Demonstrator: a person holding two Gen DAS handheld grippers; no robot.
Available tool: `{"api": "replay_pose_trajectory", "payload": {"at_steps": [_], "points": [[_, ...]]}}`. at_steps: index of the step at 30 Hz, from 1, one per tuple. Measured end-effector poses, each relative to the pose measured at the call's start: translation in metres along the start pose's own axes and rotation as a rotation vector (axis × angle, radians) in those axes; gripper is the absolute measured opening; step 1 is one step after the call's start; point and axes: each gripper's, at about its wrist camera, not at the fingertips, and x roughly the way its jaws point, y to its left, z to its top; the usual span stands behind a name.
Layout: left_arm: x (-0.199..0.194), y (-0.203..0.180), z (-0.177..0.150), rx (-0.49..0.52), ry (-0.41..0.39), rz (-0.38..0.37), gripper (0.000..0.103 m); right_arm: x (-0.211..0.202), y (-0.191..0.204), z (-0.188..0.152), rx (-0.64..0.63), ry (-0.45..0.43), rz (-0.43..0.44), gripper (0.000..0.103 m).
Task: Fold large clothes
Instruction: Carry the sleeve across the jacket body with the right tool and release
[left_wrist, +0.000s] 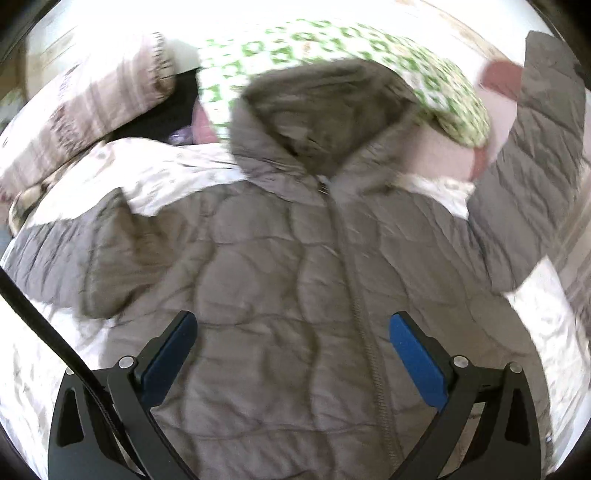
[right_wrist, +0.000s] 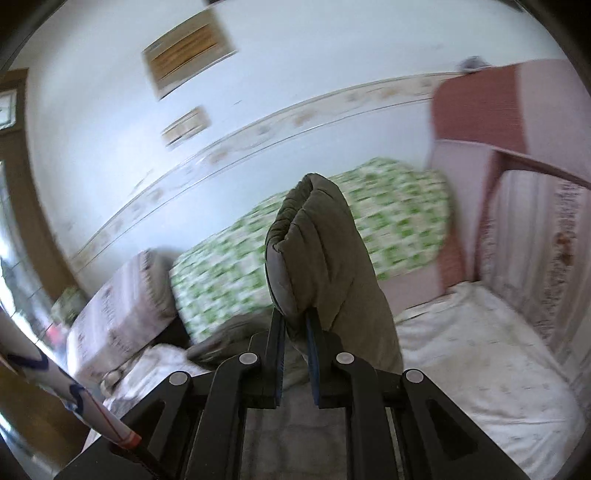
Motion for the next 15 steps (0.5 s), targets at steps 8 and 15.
{"api": "replay_pose_trajectory", "payload": {"at_steps": [8,15], "points": [[-0.017,0.073,0.005,-0.174,-0.011,0.053,0.103,0.062,0.087,-0.053,-0.051,0.159,0.134,0.012],[-0.022,0.109,-0.001,-0.222,-0.013,0.11,0.103,0.129,0.127,-0.119,-0.047,0.341,0.201,0.012]]}}
